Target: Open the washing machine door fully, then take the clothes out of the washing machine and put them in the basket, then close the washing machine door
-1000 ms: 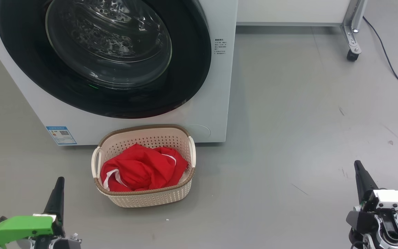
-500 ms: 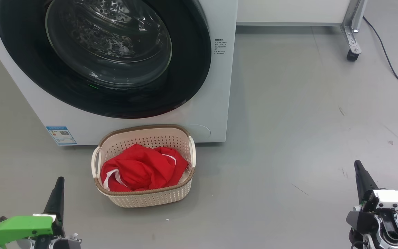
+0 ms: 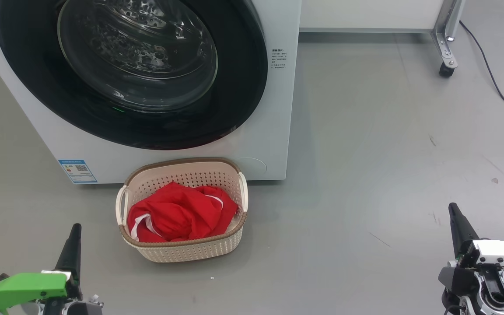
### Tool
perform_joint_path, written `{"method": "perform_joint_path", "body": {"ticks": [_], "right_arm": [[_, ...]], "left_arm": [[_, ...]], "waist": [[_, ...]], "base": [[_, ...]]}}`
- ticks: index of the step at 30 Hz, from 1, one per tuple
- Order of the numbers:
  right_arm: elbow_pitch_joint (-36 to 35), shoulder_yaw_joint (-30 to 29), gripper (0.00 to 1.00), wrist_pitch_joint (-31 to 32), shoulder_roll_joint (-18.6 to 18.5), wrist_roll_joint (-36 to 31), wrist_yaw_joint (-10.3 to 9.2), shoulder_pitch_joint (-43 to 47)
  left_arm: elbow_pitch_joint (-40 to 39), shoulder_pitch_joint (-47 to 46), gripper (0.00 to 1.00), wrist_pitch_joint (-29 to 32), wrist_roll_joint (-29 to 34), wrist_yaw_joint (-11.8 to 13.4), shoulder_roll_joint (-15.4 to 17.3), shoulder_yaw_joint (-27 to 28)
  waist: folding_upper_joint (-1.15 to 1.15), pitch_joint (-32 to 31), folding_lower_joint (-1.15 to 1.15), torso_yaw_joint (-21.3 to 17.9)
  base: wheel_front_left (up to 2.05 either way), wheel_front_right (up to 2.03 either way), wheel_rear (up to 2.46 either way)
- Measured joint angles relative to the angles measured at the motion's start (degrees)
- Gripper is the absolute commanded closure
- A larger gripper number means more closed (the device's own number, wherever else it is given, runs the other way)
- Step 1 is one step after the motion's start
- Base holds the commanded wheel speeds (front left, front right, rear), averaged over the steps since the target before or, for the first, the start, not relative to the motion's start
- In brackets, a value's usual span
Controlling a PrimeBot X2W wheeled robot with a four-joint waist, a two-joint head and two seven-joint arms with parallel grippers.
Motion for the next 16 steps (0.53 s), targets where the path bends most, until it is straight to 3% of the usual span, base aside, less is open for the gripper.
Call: {"method": "perform_joint_path", "body": {"ticks": [16], "right_arm": [[0.0, 0.0, 1.00, 0.0, 0.0, 0.0, 0.00, 0.0]], "left_arm": [[0.0, 0.0, 1.00, 0.1, 0.0, 0.0, 0.0, 0.0]], "waist": [[0.00, 0.0, 0.00, 0.0]], "base": [[0.00, 0.00, 0.00]]}}
